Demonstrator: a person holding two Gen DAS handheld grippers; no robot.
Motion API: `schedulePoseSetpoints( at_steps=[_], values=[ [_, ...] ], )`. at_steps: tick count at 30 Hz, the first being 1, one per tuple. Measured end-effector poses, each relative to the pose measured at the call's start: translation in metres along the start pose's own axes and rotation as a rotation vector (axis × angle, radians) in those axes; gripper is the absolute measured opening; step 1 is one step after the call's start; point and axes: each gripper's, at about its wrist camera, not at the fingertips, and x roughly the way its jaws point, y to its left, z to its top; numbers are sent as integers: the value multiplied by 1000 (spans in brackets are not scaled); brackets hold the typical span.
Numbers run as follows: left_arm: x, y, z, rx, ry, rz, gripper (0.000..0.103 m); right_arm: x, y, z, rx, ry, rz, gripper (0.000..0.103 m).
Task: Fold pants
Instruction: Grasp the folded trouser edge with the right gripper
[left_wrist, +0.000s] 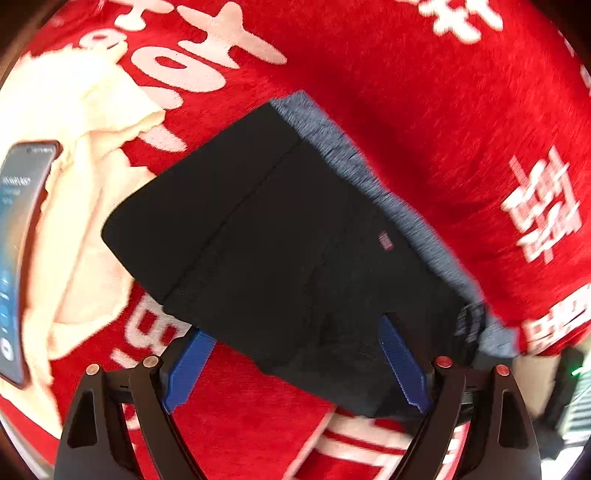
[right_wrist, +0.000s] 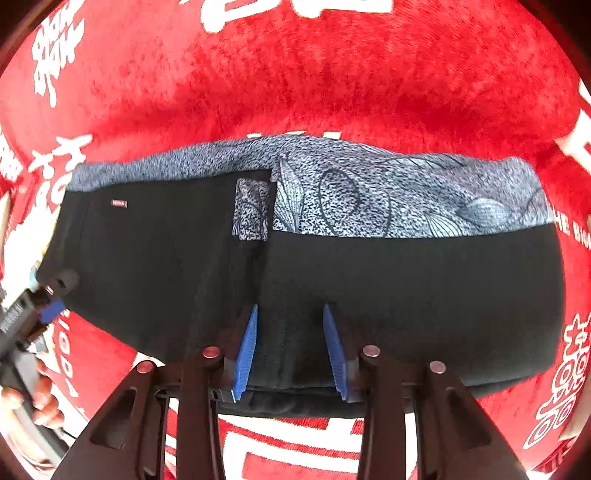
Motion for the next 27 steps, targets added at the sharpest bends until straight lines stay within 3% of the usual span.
schedulePoseSetpoints(
  at_steps=[6, 10, 14, 15, 18, 20, 25, 27],
  values=[
    [7, 12, 6, -61, -17, -80, 89, 3, -2, 0, -2, 1, 22, 40],
    [9, 2, 3, -15, -38, -40, 89, 2, -2, 0, -15, -5, 25, 40],
    [-2, 7, 7, -96, -68, -70, 75, 1, -6, -3, -13, -7, 32, 40],
    [0, 6, 8, -95, -70, -49, 72, 1, -6, -4, -15, -7, 33, 40],
    [13, 5, 8, -60, -51, 63, 43, 2, -6, -4, -30, -9, 34, 42],
    [11, -2, 6, -18, -62, 105, 33, 2, -5, -4, -46, -5, 37, 45],
    [2, -17, 5, 39, -85, 147, 27, -8, 9, 8, -83, 49, 26, 59],
    [-2, -30, 2, 96, -108, 178, 27, -23, 23, 21, -110, 55, 49, 74]
  ],
)
